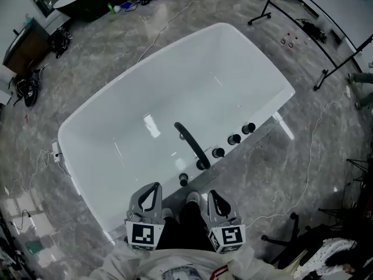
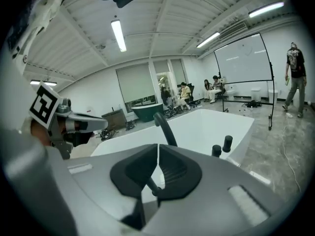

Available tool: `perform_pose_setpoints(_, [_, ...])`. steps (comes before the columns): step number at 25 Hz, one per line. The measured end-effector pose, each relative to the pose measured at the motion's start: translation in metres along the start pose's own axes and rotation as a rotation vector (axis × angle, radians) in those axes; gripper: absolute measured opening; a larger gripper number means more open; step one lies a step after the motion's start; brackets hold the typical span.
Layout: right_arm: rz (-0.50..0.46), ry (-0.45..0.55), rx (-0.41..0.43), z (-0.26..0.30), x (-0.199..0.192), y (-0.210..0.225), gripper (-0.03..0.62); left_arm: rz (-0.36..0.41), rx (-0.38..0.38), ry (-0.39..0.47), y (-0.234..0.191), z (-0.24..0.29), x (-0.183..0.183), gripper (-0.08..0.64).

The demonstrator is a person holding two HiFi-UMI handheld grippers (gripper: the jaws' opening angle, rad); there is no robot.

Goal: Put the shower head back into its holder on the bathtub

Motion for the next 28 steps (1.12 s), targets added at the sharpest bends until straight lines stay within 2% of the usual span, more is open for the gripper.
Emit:
perform_pose_setpoints(7, [-0.01, 0.051, 0.023, -0.019, 0.031, -0.033, 0.006, 0.046, -0.034, 0.055, 0.0, -0.037, 0.019, -0.008])
perform_pose_setpoints(13, [-0.058, 0.12, 0.007, -0.03, 0.047, -0.094, 0.006, 0.083, -0.088, 0.139, -0.017, -0.082, 0.015, -0.008])
perform_pose_setpoints(19, [-0.048, 0.149, -0.027, -0.074, 0.041, -0.144, 0.006, 0.08, -0.1, 0.188, -0.026, -0.143, 0.003, -0.008])
perform_pose_setpoints(24, [-0.022, 0.188, -0.066, -0.122, 0.027, -0.177, 0.006, 0.089, -0.129, 0.233, -0.016, -0.192, -0.009, -0.008])
perform_pose_setpoints(28, [-0.023, 0.209, -0.093, -0.149, 0.016, -0.209, 0.005, 0.077, -0.155, 0.24, -0.017, -0.228, -0.025, -0.008])
Point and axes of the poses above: the fingertips, and each gripper's own axes: z forward along the fingers, y to its right, x out of its top, the point moved 10 cm from there along -z, backward along the fingers, and after that the axes turned 2 degrees about -x, right-handed, at the moved point
